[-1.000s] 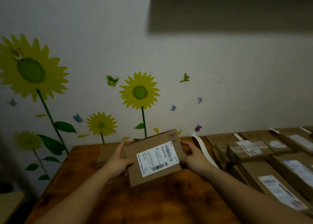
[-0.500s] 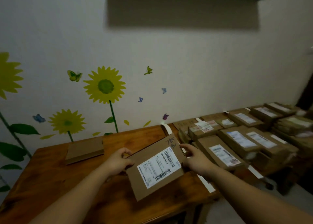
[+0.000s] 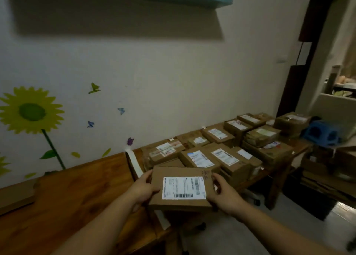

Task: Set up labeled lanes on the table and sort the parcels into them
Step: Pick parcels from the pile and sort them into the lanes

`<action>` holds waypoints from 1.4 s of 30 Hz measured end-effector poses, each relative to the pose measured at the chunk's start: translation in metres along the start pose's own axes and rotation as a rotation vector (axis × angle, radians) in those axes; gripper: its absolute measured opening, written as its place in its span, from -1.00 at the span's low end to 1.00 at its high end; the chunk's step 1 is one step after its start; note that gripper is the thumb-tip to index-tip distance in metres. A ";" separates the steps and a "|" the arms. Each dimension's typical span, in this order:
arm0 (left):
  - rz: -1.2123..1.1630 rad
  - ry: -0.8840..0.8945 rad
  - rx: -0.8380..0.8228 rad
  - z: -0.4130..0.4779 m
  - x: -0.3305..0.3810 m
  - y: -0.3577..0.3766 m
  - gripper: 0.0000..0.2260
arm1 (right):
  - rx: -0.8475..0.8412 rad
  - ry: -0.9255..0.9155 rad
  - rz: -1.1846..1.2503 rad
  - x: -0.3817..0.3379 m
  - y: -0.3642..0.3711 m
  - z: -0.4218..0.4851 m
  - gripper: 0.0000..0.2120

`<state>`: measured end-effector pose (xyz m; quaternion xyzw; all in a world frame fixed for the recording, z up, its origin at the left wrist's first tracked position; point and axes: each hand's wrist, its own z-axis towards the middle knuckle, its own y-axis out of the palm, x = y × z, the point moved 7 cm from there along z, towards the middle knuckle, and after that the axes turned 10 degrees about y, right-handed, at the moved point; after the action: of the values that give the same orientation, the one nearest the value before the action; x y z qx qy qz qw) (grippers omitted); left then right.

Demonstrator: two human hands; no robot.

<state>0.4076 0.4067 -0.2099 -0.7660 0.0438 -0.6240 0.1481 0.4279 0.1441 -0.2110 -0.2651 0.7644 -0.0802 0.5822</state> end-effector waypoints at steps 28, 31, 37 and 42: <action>0.032 -0.116 0.454 0.101 -0.037 0.034 -0.76 | -0.242 -0.074 -0.336 0.016 0.032 0.117 -0.44; 0.159 -0.151 0.352 0.104 -0.045 0.053 -0.70 | -0.267 -0.184 -0.595 0.024 0.034 0.124 -0.44; 0.279 -0.148 0.127 0.108 -0.047 0.082 -0.43 | -0.242 -0.274 -0.846 0.021 0.033 0.141 -0.48; 0.367 -0.154 0.123 0.095 -0.040 0.055 -0.44 | -0.093 -0.426 -0.929 -0.010 0.028 0.151 -0.47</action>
<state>0.4973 0.3810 -0.2801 -0.7802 0.1328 -0.5275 0.3088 0.5614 0.2005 -0.2611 -0.6129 0.4331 -0.2402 0.6156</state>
